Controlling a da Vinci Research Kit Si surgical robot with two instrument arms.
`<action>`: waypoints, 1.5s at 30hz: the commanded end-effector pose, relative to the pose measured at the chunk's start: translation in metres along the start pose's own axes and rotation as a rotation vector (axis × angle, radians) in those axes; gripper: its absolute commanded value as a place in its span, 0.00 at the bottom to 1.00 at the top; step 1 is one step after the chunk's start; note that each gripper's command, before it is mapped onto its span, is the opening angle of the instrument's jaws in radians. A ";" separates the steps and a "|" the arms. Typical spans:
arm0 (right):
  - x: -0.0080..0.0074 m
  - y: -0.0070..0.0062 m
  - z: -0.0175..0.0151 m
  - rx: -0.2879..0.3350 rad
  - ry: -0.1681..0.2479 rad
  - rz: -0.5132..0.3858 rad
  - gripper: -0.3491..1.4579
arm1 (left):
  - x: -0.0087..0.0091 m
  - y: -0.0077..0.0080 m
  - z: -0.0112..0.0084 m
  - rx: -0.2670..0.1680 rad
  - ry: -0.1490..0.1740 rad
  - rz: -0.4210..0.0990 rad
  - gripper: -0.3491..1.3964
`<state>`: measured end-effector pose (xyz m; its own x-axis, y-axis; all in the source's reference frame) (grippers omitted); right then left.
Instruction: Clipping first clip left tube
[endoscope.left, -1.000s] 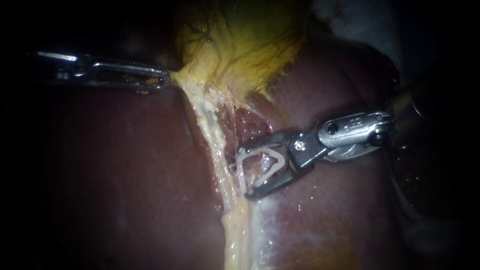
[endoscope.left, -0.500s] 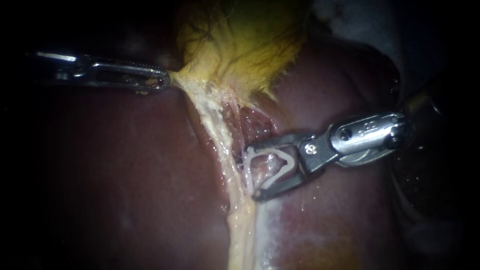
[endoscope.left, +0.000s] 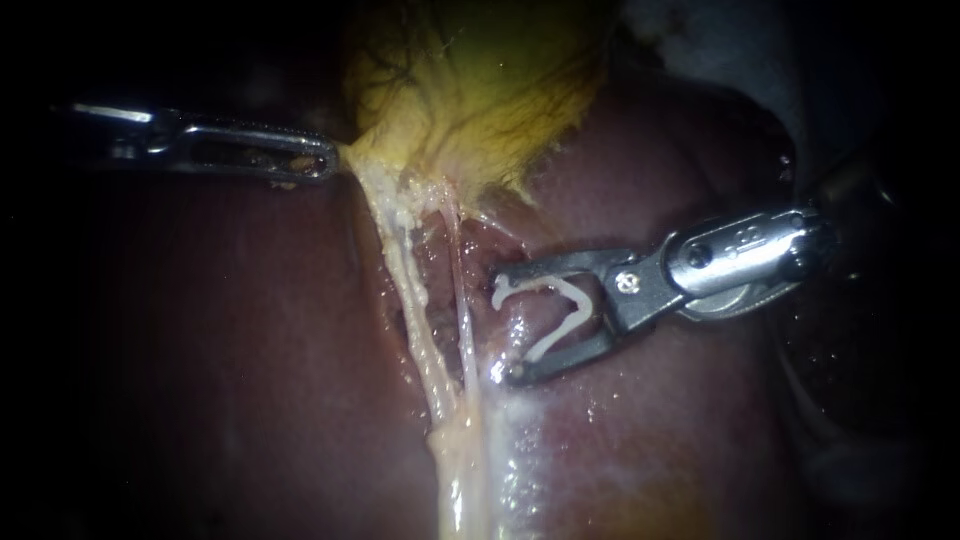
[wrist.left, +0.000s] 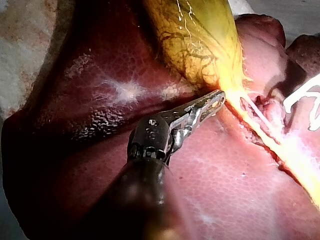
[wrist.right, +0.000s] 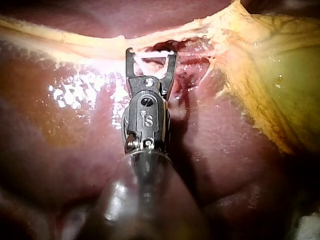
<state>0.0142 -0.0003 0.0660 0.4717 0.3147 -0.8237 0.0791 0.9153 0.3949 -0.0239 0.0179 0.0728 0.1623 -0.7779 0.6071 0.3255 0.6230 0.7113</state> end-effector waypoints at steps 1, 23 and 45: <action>0.0000 0.0000 0.0000 -0.001 -0.001 0.001 0.53 | 0.0000 0.0000 0.0000 -0.001 0.000 0.000 0.00; -0.0004 0.0022 0.0017 0.283 0.000 0.270 0.49 | 0.0000 0.0000 0.0001 -0.001 0.000 0.000 0.00; -0.0022 0.0029 0.0031 0.402 0.117 0.724 0.49 | 0.0000 0.0000 0.0001 -0.001 0.000 0.000 0.00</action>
<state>0.0162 0.0008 0.0704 0.4347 0.8361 -0.3345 0.1073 0.3207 0.9411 -0.0240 0.0178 0.0729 0.1625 -0.7780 0.6069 0.3265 0.6228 0.7110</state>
